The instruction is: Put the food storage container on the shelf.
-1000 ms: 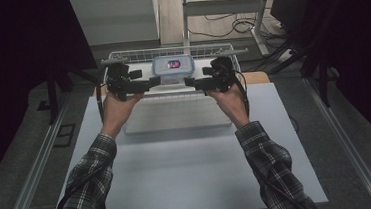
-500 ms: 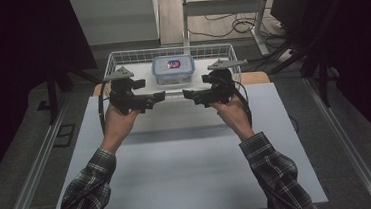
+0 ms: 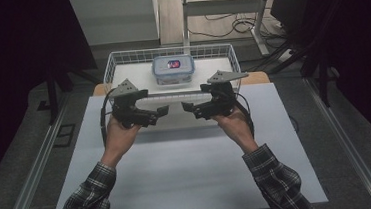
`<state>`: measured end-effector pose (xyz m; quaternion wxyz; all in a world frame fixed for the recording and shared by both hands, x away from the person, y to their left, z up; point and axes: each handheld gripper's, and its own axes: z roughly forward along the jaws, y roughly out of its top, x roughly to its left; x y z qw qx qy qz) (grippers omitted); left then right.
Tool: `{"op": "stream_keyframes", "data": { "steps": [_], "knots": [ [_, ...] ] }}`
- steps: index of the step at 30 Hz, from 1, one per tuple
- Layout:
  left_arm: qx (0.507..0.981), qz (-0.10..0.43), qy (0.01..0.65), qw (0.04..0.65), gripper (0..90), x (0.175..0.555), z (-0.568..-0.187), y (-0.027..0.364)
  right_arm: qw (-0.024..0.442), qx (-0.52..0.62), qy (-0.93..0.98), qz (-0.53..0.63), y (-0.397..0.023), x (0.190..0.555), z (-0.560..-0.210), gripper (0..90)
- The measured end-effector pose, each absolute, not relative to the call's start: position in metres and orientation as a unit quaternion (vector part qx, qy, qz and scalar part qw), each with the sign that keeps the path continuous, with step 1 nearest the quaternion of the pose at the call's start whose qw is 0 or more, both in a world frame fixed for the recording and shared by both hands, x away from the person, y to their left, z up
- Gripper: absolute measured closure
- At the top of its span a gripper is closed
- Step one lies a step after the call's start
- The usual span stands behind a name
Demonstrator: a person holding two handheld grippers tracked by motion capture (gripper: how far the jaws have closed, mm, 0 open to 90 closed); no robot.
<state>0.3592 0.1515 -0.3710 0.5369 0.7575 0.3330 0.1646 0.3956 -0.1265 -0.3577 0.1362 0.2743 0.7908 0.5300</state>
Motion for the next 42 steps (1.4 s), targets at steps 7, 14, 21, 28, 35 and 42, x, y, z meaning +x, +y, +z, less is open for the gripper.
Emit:
{"op": "stream_keyframes", "data": {
  "steps": [7,14,21,28,35,42],
  "knots": [
    [0.763,0.171,0.328,0.53,1.5,0.347,-0.383,0.149,0.14,0.259,0.8,0.522,-0.127,0.381,-0.37,2.6],
    [0.762,0.165,0.337,0.528,1.4,0.336,-0.402,0.155,0.142,0.255,0.805,0.516,-0.129,0.371,-0.386,1.1],
    [0.76,0.157,0.344,0.528,1.5,0.327,-0.422,0.16,0.15,0.258,0.806,0.511,-0.13,0.364,-0.402,0.0],
    [0.759,0.143,0.356,0.526,2.2,0.324,-0.441,0.166,0.147,0.268,0.81,0.501,-0.129,0.361,-0.412,0.0],
    [0.772,0.136,0.358,0.508,1.6,0.316,-0.451,0.163,0.146,0.266,0.819,0.486,-0.126,0.356,-0.425,0.0],
    [0.775,0.142,0.354,0.504,1.2,0.309,-0.458,0.162,0.148,0.26,0.829,0.471,-0.13,0.347,-0.435,0.0]
  ]
}}
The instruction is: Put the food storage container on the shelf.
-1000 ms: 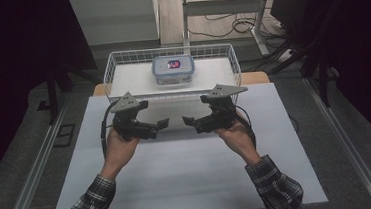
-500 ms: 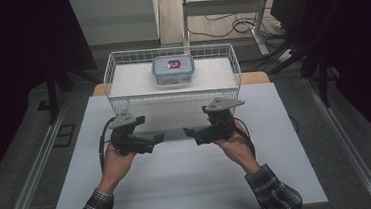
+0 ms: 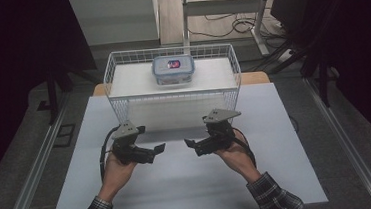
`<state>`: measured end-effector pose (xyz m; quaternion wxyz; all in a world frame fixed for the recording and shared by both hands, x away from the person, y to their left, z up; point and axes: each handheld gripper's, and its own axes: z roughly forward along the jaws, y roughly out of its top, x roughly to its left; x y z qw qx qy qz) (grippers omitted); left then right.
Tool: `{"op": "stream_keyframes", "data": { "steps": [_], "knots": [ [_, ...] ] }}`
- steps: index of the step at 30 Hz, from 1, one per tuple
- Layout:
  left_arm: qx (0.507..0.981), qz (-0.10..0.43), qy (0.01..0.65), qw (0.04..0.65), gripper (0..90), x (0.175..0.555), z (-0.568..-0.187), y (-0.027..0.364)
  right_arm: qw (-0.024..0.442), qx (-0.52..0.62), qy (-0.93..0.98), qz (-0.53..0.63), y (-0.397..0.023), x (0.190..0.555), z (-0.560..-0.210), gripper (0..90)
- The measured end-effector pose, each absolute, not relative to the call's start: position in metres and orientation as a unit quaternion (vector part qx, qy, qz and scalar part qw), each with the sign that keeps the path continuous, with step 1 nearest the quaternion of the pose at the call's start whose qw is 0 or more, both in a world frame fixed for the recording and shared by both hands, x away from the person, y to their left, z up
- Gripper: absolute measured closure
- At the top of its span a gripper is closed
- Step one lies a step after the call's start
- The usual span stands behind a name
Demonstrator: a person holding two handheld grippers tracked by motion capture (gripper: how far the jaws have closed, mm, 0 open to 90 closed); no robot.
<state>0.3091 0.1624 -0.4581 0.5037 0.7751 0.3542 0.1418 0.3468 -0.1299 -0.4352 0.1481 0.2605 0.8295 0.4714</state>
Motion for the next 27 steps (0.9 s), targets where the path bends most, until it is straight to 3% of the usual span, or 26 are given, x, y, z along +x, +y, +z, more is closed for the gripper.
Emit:
{"op": "stream_keyframes", "data": {
  "steps": [27],
  "knots": [
    [0.801,0.143,0.326,0.481,1.7,0.274,-0.493,0.153,0.123,0.262,0.843,0.453,-0.134,0.315,-0.468,0.0]
  ]
}}
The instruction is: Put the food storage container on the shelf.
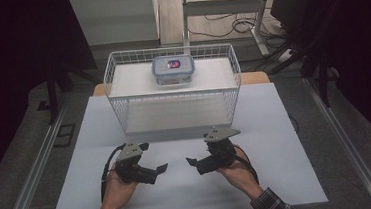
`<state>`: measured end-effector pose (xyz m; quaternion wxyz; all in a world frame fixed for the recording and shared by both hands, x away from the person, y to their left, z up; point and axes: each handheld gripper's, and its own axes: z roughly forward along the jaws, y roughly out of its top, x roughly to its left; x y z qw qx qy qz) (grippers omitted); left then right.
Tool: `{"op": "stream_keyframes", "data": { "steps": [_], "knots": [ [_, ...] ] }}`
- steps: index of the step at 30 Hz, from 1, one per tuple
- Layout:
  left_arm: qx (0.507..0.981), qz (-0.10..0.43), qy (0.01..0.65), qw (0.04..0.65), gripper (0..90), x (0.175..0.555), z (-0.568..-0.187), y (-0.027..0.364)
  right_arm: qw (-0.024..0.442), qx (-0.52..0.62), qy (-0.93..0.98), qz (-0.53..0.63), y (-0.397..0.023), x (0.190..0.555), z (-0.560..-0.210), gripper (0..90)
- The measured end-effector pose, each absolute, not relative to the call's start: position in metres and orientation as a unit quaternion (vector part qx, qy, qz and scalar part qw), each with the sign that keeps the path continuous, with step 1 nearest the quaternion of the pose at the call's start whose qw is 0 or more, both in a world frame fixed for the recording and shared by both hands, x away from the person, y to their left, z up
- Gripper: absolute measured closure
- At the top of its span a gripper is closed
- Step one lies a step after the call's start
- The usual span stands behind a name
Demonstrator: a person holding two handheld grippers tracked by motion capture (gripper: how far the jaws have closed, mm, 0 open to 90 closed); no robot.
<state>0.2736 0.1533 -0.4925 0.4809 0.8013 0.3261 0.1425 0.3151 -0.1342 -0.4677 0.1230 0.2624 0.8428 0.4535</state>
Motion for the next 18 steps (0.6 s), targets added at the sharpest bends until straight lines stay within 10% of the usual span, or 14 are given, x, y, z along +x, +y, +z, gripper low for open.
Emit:
{"op": "stream_keyframes", "data": {
  "steps": [18],
  "knots": [
    [0.805,0.138,0.343,0.463,0.9,0.255,-0.508,0.163,0.118,0.264,0.849,0.443,-0.147,0.297,-0.484,0.0]
  ]
}}
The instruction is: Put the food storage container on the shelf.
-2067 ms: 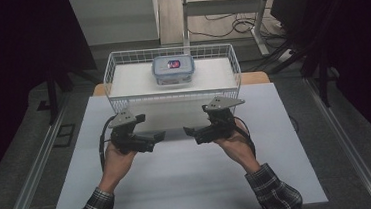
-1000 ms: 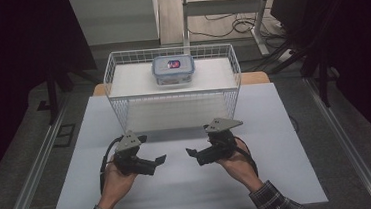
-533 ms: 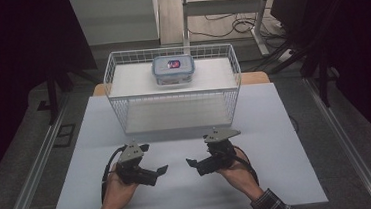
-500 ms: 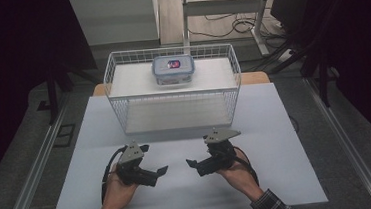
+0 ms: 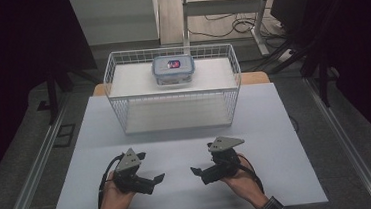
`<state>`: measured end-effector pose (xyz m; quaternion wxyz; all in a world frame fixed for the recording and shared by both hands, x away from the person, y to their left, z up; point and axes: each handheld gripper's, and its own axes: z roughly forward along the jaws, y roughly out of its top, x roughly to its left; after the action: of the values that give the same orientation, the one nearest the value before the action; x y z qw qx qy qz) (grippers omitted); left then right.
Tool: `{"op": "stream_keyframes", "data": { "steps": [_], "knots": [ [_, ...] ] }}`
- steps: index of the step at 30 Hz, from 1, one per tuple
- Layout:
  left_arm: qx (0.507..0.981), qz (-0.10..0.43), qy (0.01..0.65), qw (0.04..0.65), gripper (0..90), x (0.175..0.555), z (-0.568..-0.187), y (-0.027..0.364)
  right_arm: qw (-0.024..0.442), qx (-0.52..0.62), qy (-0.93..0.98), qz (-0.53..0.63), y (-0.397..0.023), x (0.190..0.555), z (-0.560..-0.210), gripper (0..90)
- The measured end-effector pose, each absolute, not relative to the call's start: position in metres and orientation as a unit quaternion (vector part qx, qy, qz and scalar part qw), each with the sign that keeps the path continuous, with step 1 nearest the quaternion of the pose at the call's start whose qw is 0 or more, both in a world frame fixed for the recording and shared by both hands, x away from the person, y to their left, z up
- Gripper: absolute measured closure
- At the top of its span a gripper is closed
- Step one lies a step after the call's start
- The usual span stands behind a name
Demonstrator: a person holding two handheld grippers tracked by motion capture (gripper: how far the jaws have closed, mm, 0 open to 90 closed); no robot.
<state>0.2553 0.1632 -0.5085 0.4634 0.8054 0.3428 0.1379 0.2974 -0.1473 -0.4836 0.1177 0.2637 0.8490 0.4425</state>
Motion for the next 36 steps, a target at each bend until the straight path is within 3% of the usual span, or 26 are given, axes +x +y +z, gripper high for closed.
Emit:
{"op": "stream_keyframes", "data": {
  "steps": [36],
  "knots": [
    [0.791,0.17,0.381,0.448,1.7,0.22,-0.512,0.212,0.156,0.306,0.828,0.444,-0.212,0.278,-0.486,0.0]
  ]
}}
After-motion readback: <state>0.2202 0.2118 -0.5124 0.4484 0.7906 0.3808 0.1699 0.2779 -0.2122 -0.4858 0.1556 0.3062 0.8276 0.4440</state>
